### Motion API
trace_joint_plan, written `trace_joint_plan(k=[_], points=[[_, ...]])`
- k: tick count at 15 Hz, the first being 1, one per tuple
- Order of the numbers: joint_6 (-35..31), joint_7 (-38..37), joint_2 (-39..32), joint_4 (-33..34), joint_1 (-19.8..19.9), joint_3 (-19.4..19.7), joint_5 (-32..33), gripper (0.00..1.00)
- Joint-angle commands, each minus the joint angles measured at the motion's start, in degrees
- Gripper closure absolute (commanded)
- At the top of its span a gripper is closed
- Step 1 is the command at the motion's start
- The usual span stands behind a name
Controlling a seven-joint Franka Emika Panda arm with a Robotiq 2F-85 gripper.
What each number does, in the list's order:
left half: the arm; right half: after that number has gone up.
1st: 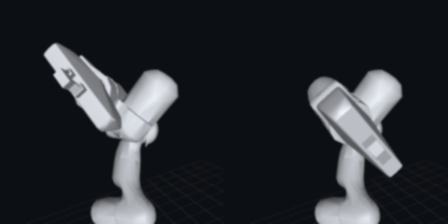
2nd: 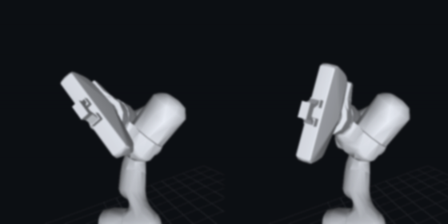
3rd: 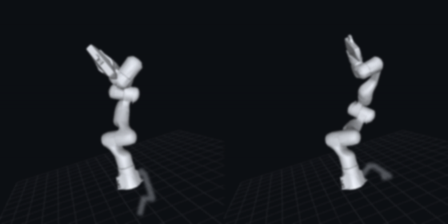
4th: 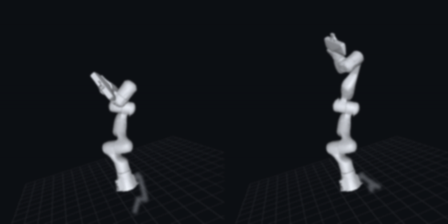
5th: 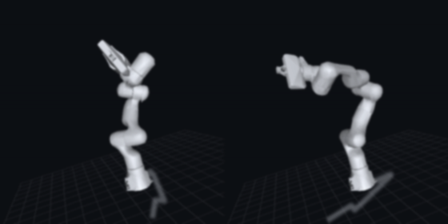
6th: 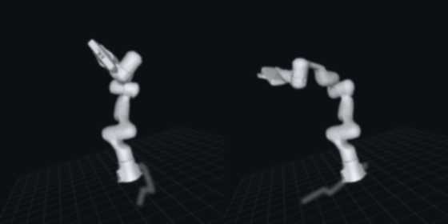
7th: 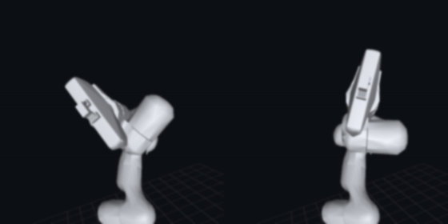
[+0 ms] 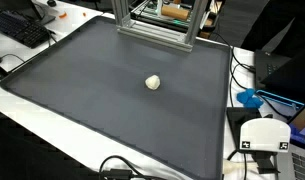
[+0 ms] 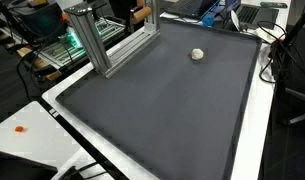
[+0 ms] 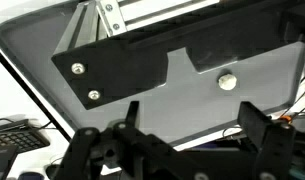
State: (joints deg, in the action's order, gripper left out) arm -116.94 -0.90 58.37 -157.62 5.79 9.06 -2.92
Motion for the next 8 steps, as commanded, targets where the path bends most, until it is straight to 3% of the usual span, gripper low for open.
trace_joint_plan(k=[1, 4, 8], points=[[0.20, 0.49, -0.15, 0.13, 0.62, -0.48, -0.57, 0.00], [0.09, 0.68, -0.36, 0.44, -0.28, -1.08, -0.86, 0.00], [1.34, -1.18, -1.74, 1.74, -3.39, -5.62, -2.43, 0.00]])
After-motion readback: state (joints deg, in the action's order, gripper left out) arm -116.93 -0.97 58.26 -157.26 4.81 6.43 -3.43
